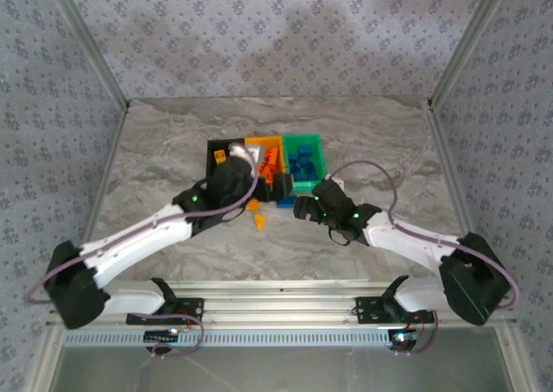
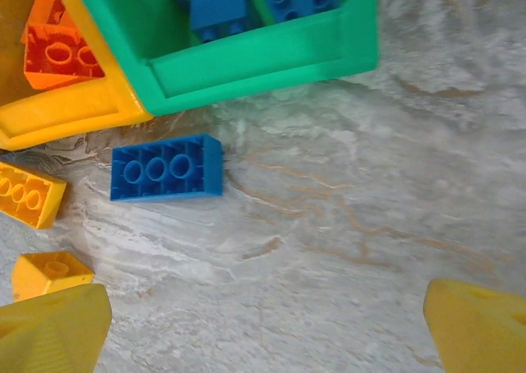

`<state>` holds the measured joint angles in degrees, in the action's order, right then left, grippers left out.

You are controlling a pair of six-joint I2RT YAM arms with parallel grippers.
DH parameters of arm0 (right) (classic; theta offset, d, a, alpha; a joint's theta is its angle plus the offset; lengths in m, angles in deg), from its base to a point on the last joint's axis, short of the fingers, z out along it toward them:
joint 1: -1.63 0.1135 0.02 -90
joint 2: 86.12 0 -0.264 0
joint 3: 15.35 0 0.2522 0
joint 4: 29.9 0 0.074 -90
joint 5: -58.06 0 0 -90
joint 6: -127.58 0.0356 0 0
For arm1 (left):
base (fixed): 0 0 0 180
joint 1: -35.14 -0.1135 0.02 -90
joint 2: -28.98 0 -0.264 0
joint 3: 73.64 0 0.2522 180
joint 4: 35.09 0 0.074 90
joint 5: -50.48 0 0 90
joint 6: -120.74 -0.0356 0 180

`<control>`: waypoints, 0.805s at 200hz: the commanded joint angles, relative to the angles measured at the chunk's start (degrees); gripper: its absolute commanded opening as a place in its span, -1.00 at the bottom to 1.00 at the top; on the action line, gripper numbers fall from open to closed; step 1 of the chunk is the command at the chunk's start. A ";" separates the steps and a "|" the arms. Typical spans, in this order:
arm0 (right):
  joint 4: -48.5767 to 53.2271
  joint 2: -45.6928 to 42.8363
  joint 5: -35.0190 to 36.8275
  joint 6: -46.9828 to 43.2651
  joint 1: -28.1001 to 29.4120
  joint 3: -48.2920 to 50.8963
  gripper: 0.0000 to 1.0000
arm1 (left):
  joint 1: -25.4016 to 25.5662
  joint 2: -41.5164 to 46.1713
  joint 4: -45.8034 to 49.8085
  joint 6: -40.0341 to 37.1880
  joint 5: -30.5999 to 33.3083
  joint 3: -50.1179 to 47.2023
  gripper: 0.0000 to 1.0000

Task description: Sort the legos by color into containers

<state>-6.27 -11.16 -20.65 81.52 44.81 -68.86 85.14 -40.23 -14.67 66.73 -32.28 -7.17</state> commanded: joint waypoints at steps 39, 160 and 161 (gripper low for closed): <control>-2.89 15.26 5.41 -2.14 4.01 -10.68 1.00 | 0.63 18.59 6.25 7.89 8.27 -17.33 0.99; 5.94 35.69 9.16 -5.22 4.70 -26.44 0.74 | 0.54 31.46 14.68 11.90 14.31 -24.59 0.99; 5.86 35.74 9.13 -5.29 4.71 -26.39 0.73 | 0.54 31.48 14.73 11.91 14.30 -24.58 0.99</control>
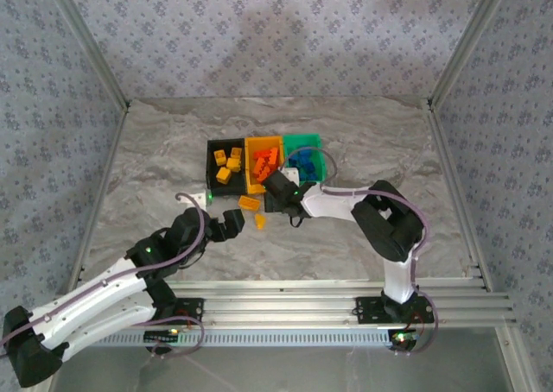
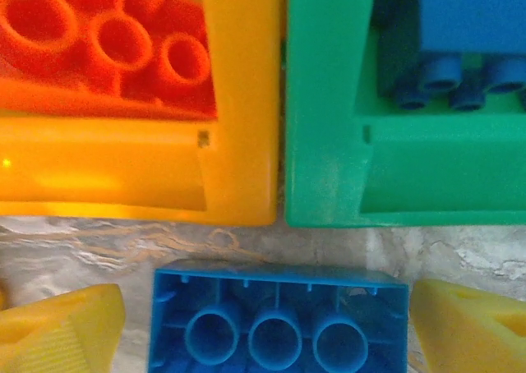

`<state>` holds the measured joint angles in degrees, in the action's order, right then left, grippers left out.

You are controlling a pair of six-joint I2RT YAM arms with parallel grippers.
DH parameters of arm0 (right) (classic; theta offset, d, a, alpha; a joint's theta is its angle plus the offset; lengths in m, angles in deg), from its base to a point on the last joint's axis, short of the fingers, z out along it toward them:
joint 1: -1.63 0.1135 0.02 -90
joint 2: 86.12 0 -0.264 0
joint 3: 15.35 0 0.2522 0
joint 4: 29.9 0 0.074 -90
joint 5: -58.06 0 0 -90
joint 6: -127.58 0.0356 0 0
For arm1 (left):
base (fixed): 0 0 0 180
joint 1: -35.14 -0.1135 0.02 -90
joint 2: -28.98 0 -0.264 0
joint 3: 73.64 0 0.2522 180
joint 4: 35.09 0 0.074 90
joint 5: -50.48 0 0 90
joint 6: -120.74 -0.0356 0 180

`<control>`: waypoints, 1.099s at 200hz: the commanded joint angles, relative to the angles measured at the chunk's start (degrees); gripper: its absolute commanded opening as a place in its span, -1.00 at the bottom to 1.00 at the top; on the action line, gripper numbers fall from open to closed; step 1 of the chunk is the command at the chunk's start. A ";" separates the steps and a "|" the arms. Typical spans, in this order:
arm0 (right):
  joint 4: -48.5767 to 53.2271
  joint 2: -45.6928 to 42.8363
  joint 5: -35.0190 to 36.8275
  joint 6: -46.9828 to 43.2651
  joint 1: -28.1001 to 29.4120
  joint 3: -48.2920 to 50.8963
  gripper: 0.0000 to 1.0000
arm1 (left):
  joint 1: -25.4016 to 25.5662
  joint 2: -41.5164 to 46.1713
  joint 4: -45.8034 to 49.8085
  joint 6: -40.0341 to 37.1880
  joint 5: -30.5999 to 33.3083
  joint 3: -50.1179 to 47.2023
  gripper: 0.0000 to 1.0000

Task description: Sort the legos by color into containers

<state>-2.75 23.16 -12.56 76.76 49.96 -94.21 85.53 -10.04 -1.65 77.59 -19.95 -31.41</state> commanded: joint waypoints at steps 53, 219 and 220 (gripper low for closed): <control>-2.60 -2.75 -1.90 -1.79 0.34 3.55 0.29 | 0.15 1.58 2.47 1.71 2.74 -1.08 0.99; 10.34 -5.28 -8.83 -2.67 -13.90 -16.87 0.19 | -0.37 3.87 7.05 4.17 3.10 -2.50 0.99; 10.47 -4.98 -8.83 -2.64 -13.98 -17.15 0.19 | -0.42 3.91 7.13 4.19 3.10 -2.52 0.99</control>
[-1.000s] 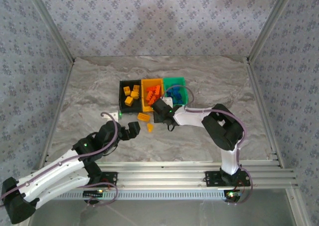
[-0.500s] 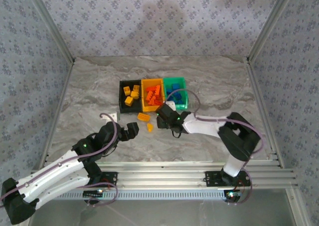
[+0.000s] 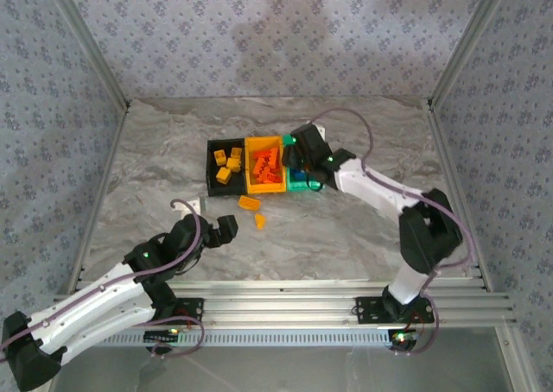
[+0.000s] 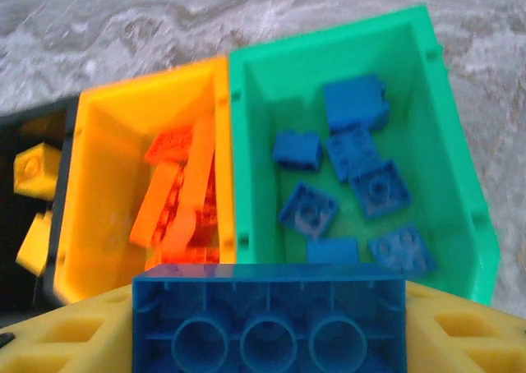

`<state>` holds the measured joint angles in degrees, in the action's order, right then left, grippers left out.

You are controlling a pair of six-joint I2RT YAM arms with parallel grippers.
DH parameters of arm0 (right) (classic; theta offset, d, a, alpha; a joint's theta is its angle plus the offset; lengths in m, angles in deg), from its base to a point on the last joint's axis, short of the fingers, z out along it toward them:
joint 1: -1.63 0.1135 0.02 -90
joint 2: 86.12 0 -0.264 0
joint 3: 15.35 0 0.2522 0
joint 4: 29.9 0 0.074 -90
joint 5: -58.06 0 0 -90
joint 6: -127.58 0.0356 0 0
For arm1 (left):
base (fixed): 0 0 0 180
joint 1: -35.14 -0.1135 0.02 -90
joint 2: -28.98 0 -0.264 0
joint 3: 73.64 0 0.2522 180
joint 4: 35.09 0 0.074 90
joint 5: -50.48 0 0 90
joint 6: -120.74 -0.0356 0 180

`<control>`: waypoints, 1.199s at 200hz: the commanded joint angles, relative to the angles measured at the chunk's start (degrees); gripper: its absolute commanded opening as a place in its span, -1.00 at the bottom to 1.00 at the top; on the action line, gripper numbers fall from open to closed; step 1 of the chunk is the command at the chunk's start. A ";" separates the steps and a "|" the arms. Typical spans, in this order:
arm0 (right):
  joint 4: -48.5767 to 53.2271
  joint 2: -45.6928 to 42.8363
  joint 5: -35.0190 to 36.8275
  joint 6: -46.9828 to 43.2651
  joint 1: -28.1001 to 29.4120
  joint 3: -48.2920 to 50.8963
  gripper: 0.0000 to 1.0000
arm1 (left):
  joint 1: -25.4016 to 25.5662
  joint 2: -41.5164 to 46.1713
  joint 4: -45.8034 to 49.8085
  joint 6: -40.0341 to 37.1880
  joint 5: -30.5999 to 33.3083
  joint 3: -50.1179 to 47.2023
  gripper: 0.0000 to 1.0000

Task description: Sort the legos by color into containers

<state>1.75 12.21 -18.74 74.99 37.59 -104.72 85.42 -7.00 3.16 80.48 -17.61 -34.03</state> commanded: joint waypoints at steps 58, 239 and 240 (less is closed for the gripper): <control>6.95 10.50 -3.28 1.88 -4.61 -13.03 0.74 | -0.49 1.84 2.84 1.64 0.58 -0.01 0.99; -2.13 9.12 -1.02 -4.44 21.84 7.77 0.75 | -1.72 8.30 9.08 1.42 3.97 0.83 0.99; -2.13 9.12 -1.02 -4.44 21.84 7.77 0.75 | -1.74 8.34 9.08 1.46 3.95 0.81 0.99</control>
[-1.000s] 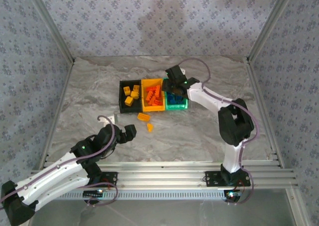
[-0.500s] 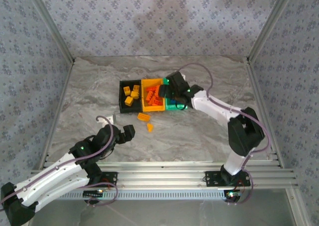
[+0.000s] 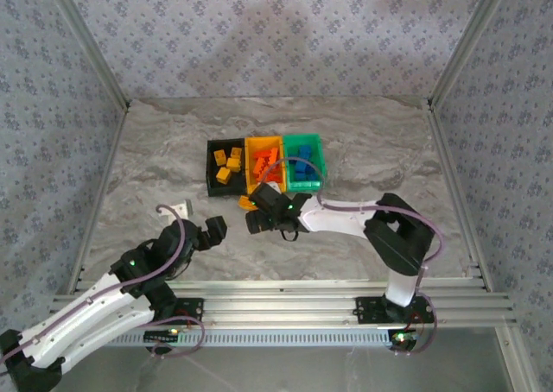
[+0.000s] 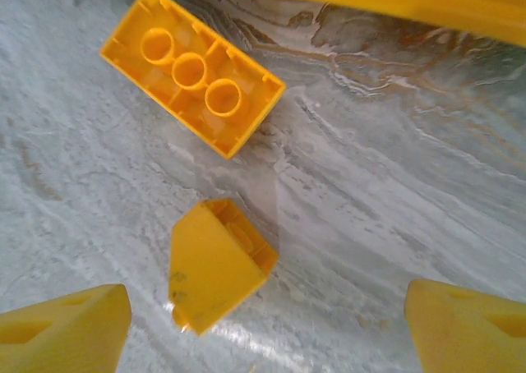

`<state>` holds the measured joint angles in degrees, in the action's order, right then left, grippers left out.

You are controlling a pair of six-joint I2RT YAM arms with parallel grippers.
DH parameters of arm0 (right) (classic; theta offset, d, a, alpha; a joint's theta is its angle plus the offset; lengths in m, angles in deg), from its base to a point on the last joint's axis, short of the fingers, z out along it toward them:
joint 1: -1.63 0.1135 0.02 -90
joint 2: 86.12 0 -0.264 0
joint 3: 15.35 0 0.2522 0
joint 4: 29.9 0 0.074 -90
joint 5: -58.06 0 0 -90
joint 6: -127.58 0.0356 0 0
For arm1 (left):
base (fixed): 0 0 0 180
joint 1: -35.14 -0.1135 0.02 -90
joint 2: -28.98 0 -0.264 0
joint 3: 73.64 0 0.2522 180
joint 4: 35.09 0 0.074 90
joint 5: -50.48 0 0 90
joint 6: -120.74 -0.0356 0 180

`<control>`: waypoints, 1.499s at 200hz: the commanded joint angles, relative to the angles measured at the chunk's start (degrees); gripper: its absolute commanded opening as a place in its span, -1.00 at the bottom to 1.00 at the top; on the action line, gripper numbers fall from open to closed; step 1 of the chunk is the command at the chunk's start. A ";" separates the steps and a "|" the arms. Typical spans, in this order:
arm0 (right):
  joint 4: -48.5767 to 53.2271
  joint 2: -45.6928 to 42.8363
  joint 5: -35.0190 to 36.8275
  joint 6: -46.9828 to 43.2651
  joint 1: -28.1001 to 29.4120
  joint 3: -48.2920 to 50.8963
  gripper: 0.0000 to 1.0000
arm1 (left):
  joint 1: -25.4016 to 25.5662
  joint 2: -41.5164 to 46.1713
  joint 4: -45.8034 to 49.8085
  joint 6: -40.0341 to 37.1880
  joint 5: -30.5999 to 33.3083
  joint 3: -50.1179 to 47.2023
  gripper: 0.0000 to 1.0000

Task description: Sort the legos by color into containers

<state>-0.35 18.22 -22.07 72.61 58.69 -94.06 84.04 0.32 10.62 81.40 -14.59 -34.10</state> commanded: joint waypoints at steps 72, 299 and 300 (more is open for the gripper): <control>0.91 7.63 3.22 -2.86 1.60 -7.75 0.13 | -0.65 1.95 1.89 0.89 0.69 0.42 0.99; -2.70 18.55 -6.06 -8.57 -6.97 -41.12 -0.28 | -0.80 3.88 -0.81 2.78 -2.22 -2.57 0.99; -2.74 18.76 -6.16 -8.61 -7.01 -41.39 -0.28 | -0.82 3.92 -0.78 2.78 -2.23 -2.62 0.99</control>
<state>-2.95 31.79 -25.56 65.94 52.61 -129.16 83.50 4.30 11.60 83.45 -15.97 -36.18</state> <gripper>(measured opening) 0.359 0.995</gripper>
